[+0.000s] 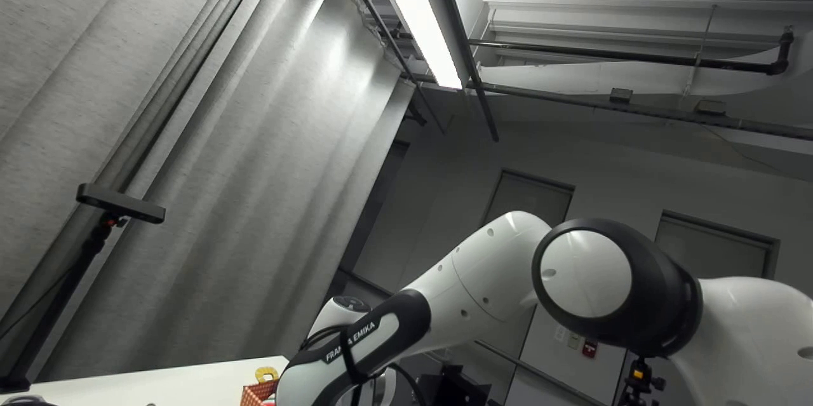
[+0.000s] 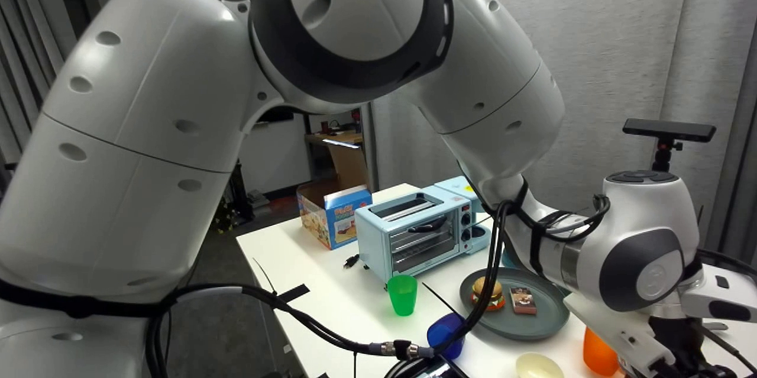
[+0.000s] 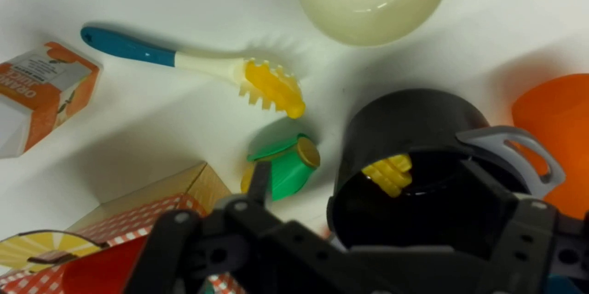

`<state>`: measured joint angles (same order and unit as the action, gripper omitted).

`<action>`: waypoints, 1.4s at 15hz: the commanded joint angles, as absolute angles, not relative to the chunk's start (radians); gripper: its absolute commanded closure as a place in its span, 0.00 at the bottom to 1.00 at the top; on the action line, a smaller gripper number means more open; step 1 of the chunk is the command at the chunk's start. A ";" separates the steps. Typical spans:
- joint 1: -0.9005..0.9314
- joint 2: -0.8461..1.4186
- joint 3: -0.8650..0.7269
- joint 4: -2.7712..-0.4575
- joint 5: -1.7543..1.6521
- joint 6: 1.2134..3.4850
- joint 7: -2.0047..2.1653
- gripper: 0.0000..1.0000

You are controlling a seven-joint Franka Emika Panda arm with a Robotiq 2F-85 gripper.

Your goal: Pour the content from the two small white bowls into the pot

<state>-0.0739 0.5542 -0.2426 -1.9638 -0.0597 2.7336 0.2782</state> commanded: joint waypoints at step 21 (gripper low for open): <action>-0.065 0.473 -0.198 -2.109 -0.048 2.766 0.219 0.00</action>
